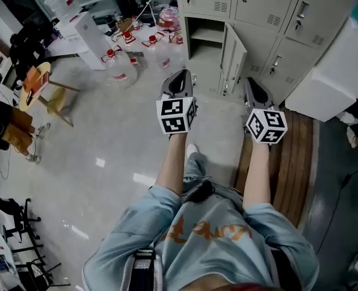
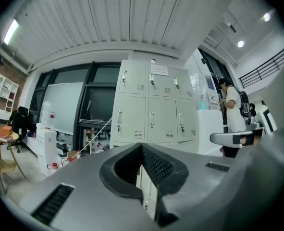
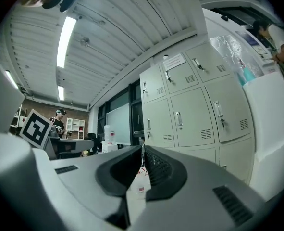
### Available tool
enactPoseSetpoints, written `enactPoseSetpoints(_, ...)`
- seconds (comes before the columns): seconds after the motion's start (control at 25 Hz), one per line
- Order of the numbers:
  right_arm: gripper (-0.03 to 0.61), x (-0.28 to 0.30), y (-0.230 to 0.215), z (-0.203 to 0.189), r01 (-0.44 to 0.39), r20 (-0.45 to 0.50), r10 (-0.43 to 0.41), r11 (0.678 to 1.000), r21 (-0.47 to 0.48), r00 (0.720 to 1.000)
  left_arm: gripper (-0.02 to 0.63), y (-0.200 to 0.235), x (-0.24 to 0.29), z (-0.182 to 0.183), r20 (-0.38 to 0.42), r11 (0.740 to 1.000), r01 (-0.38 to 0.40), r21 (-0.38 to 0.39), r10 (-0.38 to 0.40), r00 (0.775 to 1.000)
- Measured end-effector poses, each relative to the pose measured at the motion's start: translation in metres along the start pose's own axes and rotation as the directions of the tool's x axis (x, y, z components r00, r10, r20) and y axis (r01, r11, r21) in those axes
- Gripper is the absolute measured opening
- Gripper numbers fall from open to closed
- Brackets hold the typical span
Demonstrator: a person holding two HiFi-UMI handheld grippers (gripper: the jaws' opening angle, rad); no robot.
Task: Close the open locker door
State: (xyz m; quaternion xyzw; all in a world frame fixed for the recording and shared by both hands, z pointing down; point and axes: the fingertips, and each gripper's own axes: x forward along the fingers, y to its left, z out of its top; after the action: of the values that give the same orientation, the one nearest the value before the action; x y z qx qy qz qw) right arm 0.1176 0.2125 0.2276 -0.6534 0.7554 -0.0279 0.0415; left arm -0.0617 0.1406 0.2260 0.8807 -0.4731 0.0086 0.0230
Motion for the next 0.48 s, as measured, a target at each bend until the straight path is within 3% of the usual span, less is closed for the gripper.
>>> enactPoseSetpoints(0.32,0.040,0.113,-0.017,-0.040,0.011,-0.043,-0.007,0.995,0.095,0.999,0.018,0.041,0.102,-0.031,-0.109,0.998,0.064,0.011,-0.063,0.992)
enactPoseSetpoints(0.48,0.040,0.176,-0.015,-0.065,-0.016,-0.093,0.025,0.996,0.093,0.995,0.018,0.097,0.144,-0.061,-0.162,1.000,0.006,-0.023,-0.010,0.987)
